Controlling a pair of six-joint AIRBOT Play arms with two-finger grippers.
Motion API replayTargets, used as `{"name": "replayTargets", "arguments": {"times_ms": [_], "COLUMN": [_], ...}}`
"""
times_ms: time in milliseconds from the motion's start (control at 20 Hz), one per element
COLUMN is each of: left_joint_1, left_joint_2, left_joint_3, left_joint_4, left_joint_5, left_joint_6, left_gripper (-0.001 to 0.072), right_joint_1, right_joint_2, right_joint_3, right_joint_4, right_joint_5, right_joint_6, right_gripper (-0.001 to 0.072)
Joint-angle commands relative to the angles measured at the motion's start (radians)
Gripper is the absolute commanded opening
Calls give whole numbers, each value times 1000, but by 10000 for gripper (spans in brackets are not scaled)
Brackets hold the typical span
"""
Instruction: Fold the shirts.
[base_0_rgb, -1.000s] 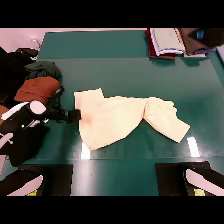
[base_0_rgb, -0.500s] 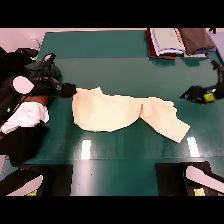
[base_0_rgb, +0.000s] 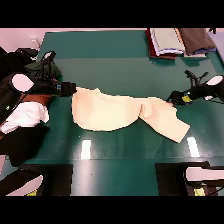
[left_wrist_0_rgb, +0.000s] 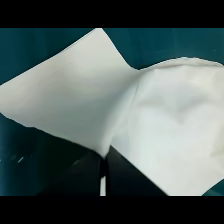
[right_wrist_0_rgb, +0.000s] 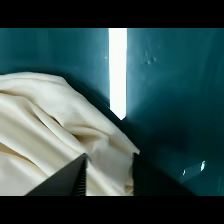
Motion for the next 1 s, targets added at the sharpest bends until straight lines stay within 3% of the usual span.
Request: {"name": "replayTargets", "arguments": {"times_ms": [0, 50, 250, 450, 650, 950], "left_joint_1": [0, 0, 0, 0, 0, 0], "left_joint_2": [-1, 0, 72, 216, 256, 256], "left_joint_3": [1, 3, 143, 517, 896, 1062], "left_joint_4": [1, 1, 90, 236, 236, 236], "left_joint_5": [-5, -5, -35, -81, -123, -103], "left_joint_6": [0, 0, 0, 0, 0, 0], "left_gripper": [20, 20, 20, 19, 19, 18], "right_joint_1": [62, 72, 65, 43, 44, 44], "right_joint_2": [-41, -29, 149, 416, 628, 692], "right_joint_3": [31, 32, 105, 340, 518, 732], "right_joint_4": [-2, -3, -3, 1, -6, -105], "right_joint_5": [-29, -29, -18, 65, 69, 136], "right_joint_6": [-23, -43, -69, -67, -21, 101], "right_gripper": [101, 17, 17, 17, 16, 16]}}
